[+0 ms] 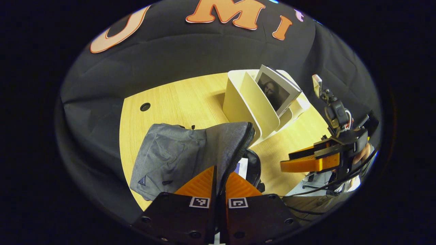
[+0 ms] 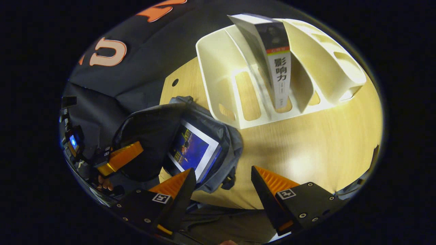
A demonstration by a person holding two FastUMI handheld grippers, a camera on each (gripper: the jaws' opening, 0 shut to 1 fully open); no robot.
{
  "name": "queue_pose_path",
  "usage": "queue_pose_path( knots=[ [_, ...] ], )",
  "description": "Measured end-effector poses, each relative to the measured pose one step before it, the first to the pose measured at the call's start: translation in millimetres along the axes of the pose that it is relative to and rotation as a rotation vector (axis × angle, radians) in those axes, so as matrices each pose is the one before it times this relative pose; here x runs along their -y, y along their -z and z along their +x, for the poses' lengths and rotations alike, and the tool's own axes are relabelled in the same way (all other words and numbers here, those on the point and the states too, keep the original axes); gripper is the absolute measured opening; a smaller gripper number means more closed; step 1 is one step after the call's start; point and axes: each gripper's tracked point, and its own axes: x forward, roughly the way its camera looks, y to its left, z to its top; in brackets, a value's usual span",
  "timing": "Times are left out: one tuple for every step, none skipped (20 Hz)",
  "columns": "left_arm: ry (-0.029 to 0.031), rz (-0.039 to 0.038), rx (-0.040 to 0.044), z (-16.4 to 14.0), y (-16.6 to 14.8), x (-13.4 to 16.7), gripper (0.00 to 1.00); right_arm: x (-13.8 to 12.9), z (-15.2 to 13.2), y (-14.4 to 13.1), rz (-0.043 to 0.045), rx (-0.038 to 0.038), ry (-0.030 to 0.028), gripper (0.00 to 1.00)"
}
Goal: Open the schoolbag, grab two books from the bookshelf and put them into the schoolbag.
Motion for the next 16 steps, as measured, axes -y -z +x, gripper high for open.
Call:
queue_pose_path(
  knots=[
    [-0.00040, -0.00156, 0.00019, 0.97, -0.97, 0.08, 0.06, 3.76, -8.09, -4.83, -0.01396, -0.00581, 0.01255, 0.97],
    [-0.00086, -0.00488, -0.00169, 0.08, 2.74, 0.04, 0.06, 5.04, -7.75, -5.49, -0.01831, -0.00695, 0.01580, 0.97],
    [0.00135, -0.00406, -0.00058, -0.11, 0.60, 1.64, 0.06, 5.45, -8.14, -6.98, -0.02000, -0.00208, 0.01571, 0.97],
    [0.00030, -0.00591, -0.00118, 1.65, 2.55, -1.96, 0.06, 6.03, -6.99, -7.64, -0.02147, -0.00092, 0.02126, 0.97],
    [0.00124, -0.00419, -0.00186, 0.55, -0.74, 1.31, 0.06, 5.73, -8.81, -9.38, -0.01928, 0.00097, 0.01835, 0.97],
    [-0.00113, -0.00474, -0.00062, 1.26, 1.06, -0.18, 0.06, 4.98, -7.93, -9.48, -0.01853, 0.00097, 0.01525, 0.97],
    [0.00143, -0.00476, -0.00170, 0.68, 0.78, 1.08, 0.06, 3.36, -5.69, -9.13, -0.01287, 0.00252, 0.01296, 0.96],
    [-0.00175, -0.00500, 0.00033, 0.91, 1.00, 0.34, 0.06, 4.08, -6.02, -9.56, -0.01646, 0.00059, 0.01017, 0.96],
    [0.00077, -0.00660, -0.00153, 1.59, 0.67, 0.24, 0.06, 3.11, -6.31, -9.30, -0.01439, 0.00011, 0.01290, 0.96],
    [-0.00169, -0.00584, 0.00060, 0.14, 0.79, -0.24, 0.06, 3.37, -5.30, -9.47, -0.01798, 0.00013, 0.00970, 0.96],
    [-0.00103, -0.00721, -0.00219, 1.57, 0.22, 0.48, 0.06, 3.41, -5.11, -10.73, -0.01252, 0.00333, 0.01293, 0.96],
    [-0.00270, -0.00290, 0.00022, -0.19, 0.98, -0.95, 0.06, 2.58, -4.38, -10.13, -0.01358, 0.00319, 0.00757, 0.95],
    [-0.00237, -0.00463, -0.00132, 1.06, -0.54, -0.35, 0.06, 3.64, -4.85, -11.04, -0.00579, 0.00068, 0.01195, 0.95],
    [-0.00145, -0.00155, 0.00060, 0.55, 0.70, -0.32, 0.06, 3.38, -3.76, -11.44, -0.01783, 0.00558, 0.00846, 0.94],
    [-0.00105, -0.00619, -0.00159, 0.50, -0.40, 0.41, 0.06, 5.60, -2.51, -10.62, -0.01177, 0.00558, 0.01563, 0.95],
    [0.00010, -0.00809, -0.00057, 0.80, 0.84, -0.23, 0.06, 4.12, -1.92, -11.15, -0.01337, 0.00381, 0.01216, 0.95]
  ],
)
